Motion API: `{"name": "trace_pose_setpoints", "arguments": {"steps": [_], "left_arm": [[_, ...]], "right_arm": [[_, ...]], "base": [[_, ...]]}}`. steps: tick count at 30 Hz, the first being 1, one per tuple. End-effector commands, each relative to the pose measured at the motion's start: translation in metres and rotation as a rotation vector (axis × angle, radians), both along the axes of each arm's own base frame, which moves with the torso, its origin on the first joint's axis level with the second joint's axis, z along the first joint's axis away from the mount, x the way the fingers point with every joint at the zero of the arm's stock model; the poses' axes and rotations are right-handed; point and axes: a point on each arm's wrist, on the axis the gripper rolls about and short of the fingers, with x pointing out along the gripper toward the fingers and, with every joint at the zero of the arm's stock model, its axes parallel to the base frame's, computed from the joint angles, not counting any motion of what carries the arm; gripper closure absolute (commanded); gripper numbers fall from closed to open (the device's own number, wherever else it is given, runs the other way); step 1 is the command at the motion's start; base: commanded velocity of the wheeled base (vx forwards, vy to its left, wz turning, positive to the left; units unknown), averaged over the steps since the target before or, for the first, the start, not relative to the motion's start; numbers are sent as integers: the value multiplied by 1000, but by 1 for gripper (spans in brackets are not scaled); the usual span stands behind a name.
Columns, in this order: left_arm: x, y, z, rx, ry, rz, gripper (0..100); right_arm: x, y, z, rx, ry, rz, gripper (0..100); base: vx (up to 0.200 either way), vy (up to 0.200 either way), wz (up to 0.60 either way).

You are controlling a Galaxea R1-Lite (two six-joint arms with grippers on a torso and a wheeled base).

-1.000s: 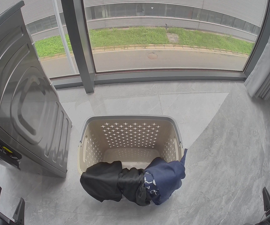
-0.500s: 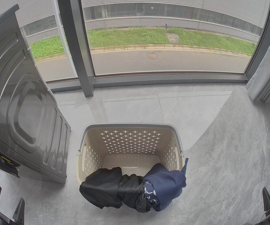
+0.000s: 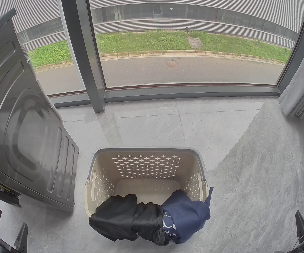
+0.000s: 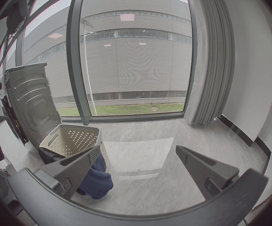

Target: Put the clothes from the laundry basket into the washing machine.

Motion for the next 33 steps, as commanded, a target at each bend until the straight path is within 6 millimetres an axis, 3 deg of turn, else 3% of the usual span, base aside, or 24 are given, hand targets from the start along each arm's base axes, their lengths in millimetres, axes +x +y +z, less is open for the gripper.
{"name": "trace_pose_setpoints", "arguments": {"steps": [1,4,10,33], "left_arm": [[0,0,-5,0,0,0,0],[0,0,-5,-2,-1,0,0],[0,0,-5,-2,-1,0,0],[0,0,-5,-3,0,0,0]], "right_arm": [[0,0,-4,0,7,0,0],[1,0,-5,0,8,0,0],[0,0,-4,0,7,0,0],[0,0,-4,0,7,0,0]], "base": [[0,0,0],[0,0,0],[200,0,0],[26,0,0]]}}
